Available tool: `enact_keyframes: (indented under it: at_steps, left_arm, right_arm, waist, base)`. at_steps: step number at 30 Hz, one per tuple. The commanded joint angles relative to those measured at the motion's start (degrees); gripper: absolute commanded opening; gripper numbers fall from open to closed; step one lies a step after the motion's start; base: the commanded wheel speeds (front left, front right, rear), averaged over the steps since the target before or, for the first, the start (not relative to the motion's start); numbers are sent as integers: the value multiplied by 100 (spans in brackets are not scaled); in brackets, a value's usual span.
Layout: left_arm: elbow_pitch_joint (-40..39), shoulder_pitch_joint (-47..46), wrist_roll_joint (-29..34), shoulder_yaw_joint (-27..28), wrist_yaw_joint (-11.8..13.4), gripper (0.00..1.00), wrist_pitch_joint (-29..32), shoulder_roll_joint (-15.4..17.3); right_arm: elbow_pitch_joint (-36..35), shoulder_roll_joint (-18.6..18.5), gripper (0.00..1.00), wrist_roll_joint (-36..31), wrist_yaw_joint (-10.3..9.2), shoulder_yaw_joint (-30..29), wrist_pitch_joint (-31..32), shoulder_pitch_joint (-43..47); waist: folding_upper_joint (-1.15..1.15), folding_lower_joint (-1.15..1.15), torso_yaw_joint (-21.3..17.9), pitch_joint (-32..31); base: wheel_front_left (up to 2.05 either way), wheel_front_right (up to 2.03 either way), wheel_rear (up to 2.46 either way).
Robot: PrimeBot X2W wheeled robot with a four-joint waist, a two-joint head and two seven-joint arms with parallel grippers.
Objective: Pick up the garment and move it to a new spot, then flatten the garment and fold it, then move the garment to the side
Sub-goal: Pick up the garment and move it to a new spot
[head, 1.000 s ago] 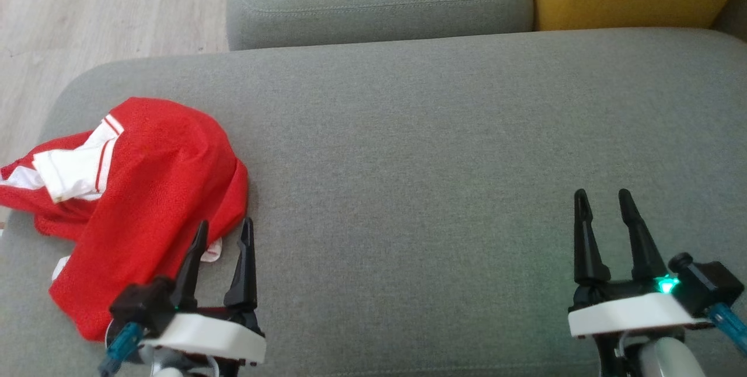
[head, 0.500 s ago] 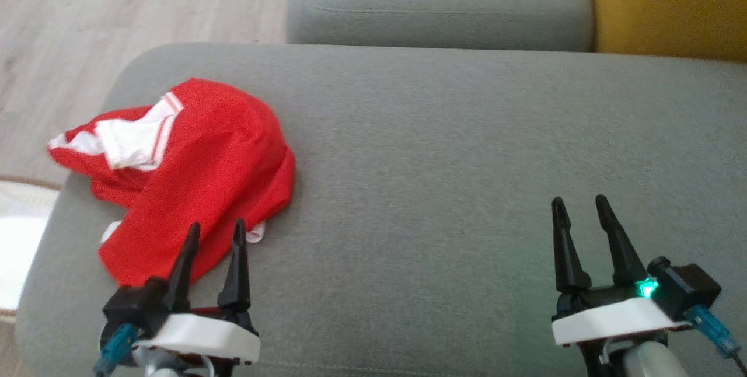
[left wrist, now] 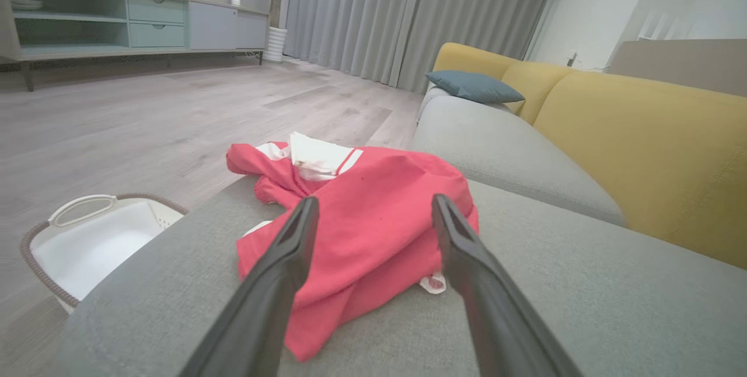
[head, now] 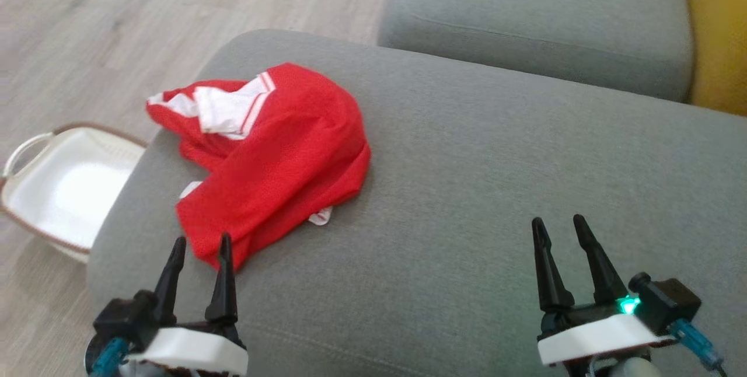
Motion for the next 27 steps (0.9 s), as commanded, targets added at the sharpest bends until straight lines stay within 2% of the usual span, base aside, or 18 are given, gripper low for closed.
enact_keyframes:
  at_steps: [1,10,17,20,27]
  left_arm:
    - [-185,-216,55,208,-30,100,-45,-20]
    - [-224,-227,74,306,-112,100,-45,-20]
    - [-266,-290,92,417,-113,100,-45,-20]
    - [-255,-479,200,521,-199,100,-45,-16]
    - [226,-1585,428,453,-470,100,-31,391]
  right_arm:
    - [-188,-49,100,66,-4,160,-62,-189]
    - [-180,-49,100,133,-4,224,-62,-221]
    - [-174,-49,100,104,-4,217,-62,-277]
    - [-216,-49,100,33,-4,107,-62,-357]
    - [-433,-49,100,-264,-4,-364,-62,-667]
  waist:
    - [0,0,178,4]
    - [0,0,331,59]
    - [0,0,217,198]
    - [0,0,121,398]
    - [0,0,-123,1178]
  base:
    - [0,0,0]
    - [0,0,0]
    - [0,0,0]
    - [0,0,0]
    - [0,0,0]
